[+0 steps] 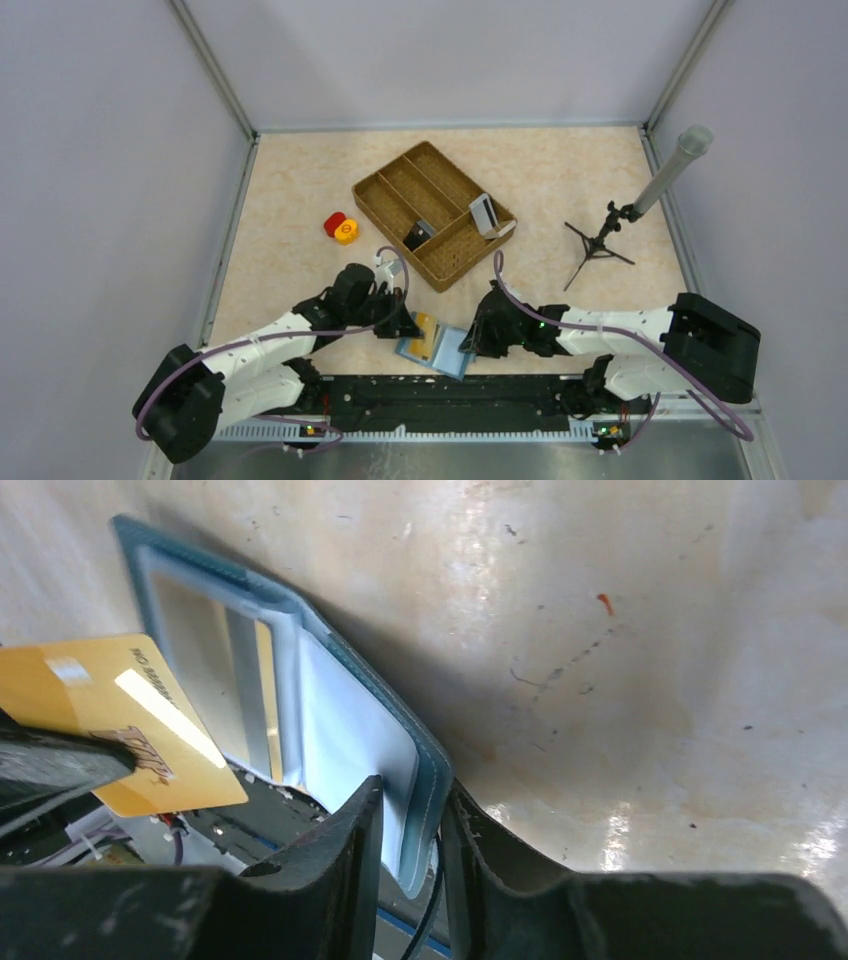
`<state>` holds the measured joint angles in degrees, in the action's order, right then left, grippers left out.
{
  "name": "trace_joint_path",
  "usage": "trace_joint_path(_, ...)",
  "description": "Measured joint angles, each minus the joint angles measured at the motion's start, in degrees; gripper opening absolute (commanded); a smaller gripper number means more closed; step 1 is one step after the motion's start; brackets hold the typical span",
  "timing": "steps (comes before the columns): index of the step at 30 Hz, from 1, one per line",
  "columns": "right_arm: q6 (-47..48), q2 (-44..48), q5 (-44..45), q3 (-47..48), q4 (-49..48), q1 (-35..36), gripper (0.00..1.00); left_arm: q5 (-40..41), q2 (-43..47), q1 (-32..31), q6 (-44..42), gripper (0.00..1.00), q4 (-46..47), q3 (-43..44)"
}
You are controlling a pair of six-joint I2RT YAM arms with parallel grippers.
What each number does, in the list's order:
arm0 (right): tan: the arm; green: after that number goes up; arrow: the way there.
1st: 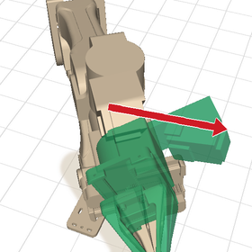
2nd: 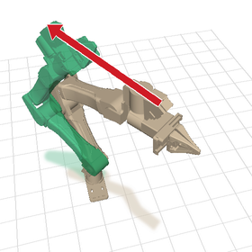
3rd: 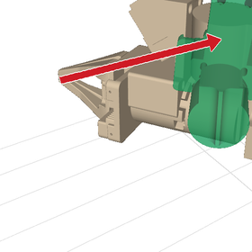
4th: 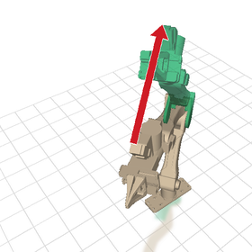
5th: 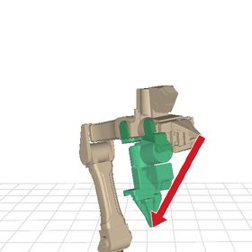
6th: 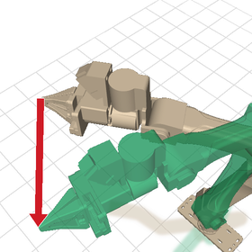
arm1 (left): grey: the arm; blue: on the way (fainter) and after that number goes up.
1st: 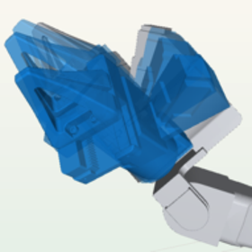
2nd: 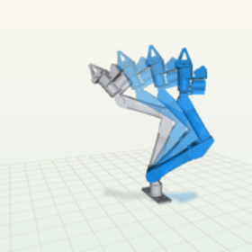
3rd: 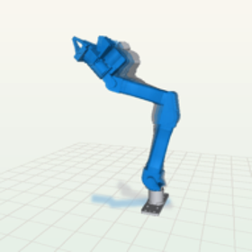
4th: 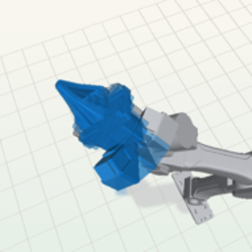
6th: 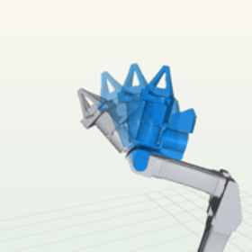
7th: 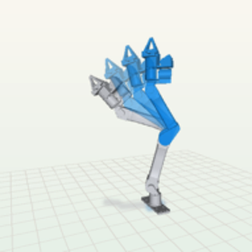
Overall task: Put the credit cards into the card holder
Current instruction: Insert the credit card into the card holder.
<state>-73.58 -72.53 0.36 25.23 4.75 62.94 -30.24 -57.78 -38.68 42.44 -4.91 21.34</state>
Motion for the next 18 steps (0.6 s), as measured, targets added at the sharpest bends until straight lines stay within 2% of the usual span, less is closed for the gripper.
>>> trace_joint_path(2,0.1,-0.1,0.6,0.0,0.6,0.0,0.22,-0.4,-0.3,-0.6,2.1,0.00,3.1,-2.1)
trace_joint_path(4,0.2,-0.3,0.7,0.0,0.6,0.0,0.14,-0.7,-1.1,-1.8,4.3,0.00,5.8,-3.6)
trace_joint_path(7,0.9,-0.7,0.6,0.0,0.5,-0.3,0.09,-0.8,-2.3,-3.3,6.9,0.00,10.1,-4.8)
trace_joint_path(15,3.5,-1.4,-0.2,0.1,-0.2,-1.2,0.00,-0.1,-4.8,-4.3,8.5,0.00,14.0,-5.6)
trace_joint_path(18,4.2,-1.6,-0.7,0.1,-0.5,-1.5,0.00,0.3,-6.6,-4.3,7.7,0.00,13.4,-5.6)
